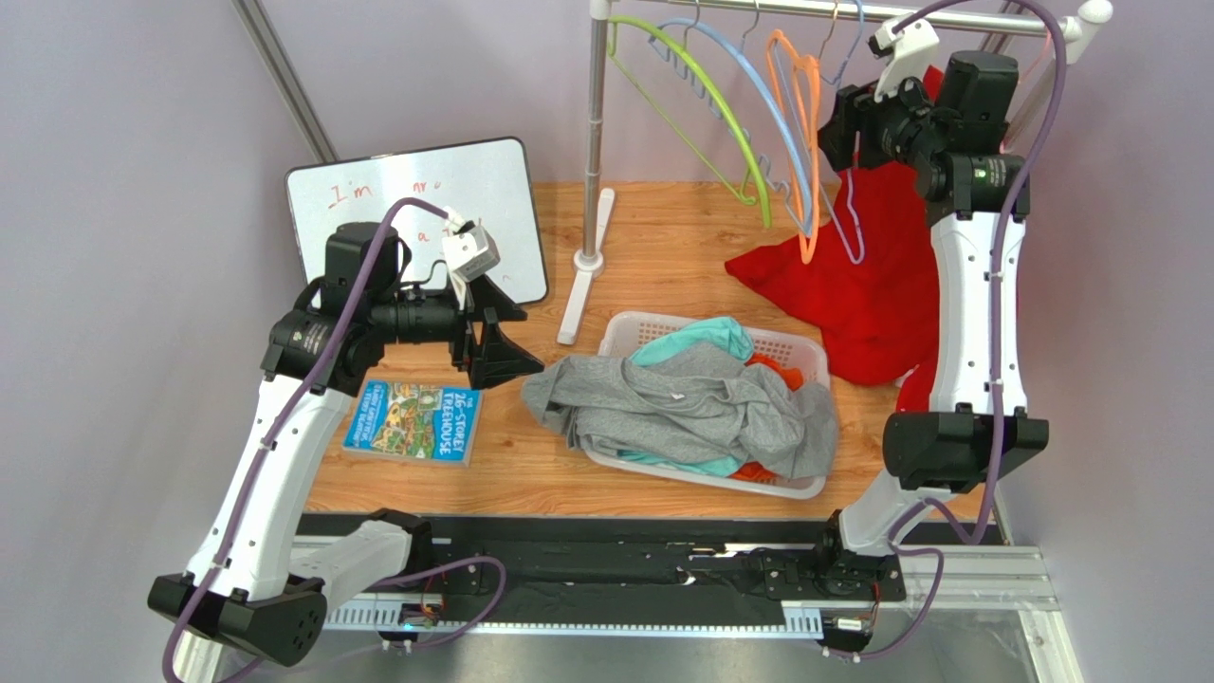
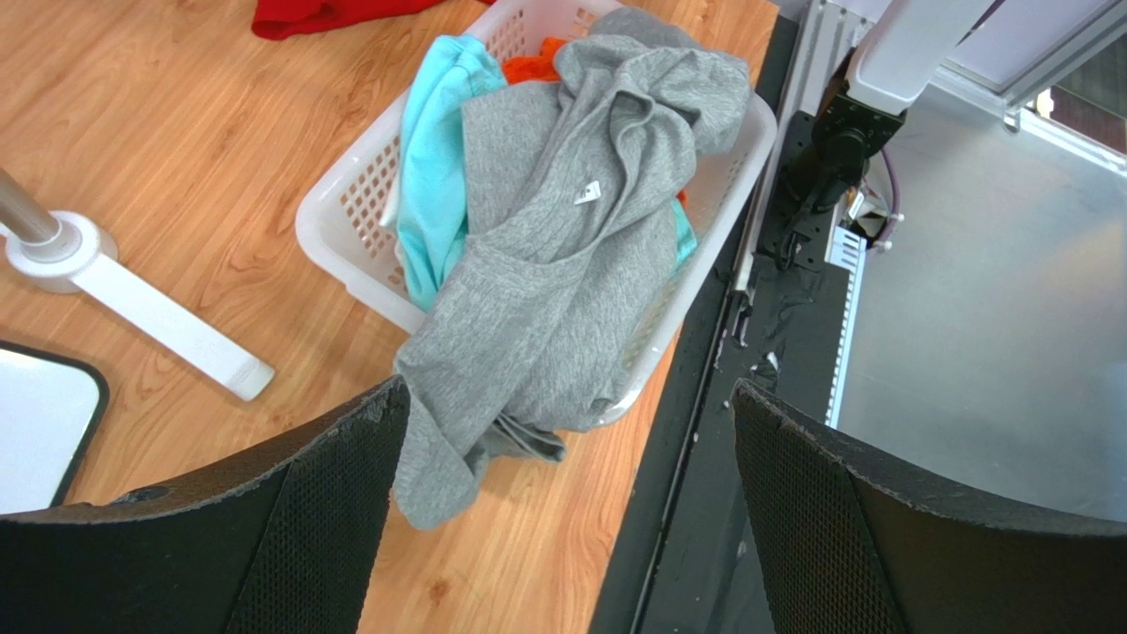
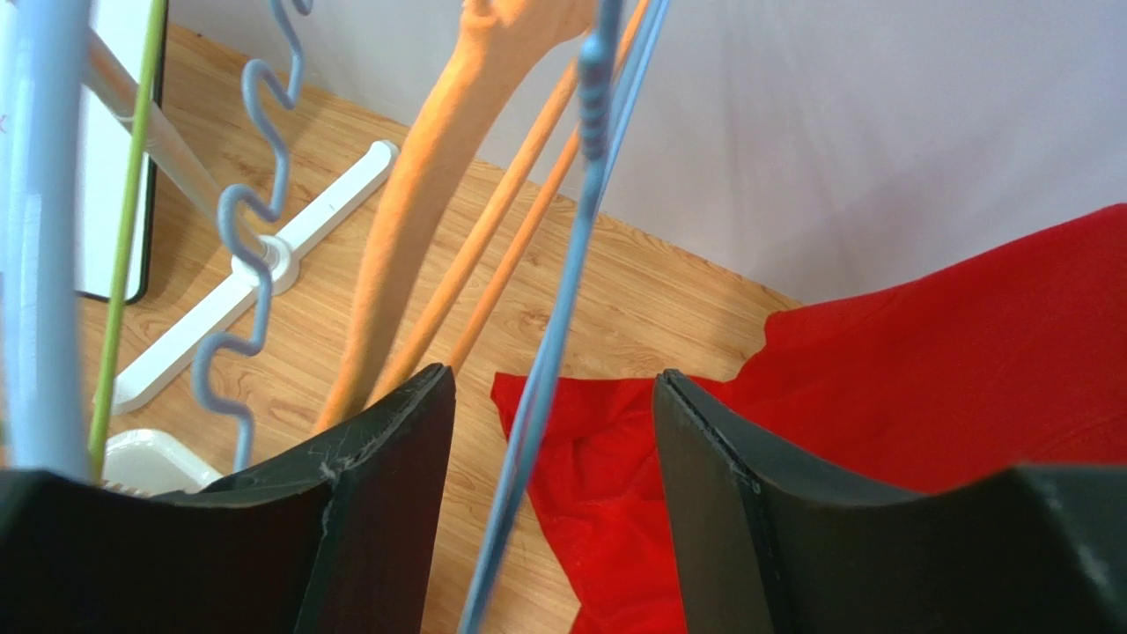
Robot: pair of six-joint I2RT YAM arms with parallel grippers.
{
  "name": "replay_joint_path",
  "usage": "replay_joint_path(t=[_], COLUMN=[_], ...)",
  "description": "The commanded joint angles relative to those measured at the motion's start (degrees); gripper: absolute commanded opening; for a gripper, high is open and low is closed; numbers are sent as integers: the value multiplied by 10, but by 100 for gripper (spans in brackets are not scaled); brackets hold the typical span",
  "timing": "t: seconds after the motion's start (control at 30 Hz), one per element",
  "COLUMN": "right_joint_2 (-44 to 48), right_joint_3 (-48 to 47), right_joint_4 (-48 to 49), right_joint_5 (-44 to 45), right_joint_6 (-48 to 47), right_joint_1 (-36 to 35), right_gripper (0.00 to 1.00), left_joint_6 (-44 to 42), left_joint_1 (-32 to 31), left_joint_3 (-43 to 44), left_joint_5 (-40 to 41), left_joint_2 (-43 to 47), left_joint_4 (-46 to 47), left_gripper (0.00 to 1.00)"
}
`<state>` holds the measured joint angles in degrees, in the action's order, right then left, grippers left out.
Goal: Place the t-shirt on the hanger
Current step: Pick up the hanger from the clothesline.
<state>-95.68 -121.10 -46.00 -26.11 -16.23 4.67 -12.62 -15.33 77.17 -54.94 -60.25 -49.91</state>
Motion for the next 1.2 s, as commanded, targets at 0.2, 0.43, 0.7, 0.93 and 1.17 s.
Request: replay_joint_path(t=[0.2, 0.43, 0.7, 0.93, 1.17], right_joint_2=[-69, -74, -71, -76, -26], right_joint_3=[-91, -92, -87, -108, -82], right_joint_4=[27, 47, 63, 66, 86], right_joint_5=[10, 3, 40, 105, 121], right_joint_6=[10, 9, -5, -1, 8], right_joint_1=[-4, -37, -97, -112, -74], right_gripper=[52, 14, 0, 0, 0], left_joint_6=[-21, -16, -15, -12, -7], left_joint_1=[2, 2, 2, 2, 2], left_joint_3=[4, 2, -2, 2, 1], left_joint_5=[-1, 0, 2, 6, 5], left_joint_2=[2, 1, 2, 0, -5], left_joint_4=[3, 7, 7, 8, 16], left_gripper=[94, 94, 95, 94, 95])
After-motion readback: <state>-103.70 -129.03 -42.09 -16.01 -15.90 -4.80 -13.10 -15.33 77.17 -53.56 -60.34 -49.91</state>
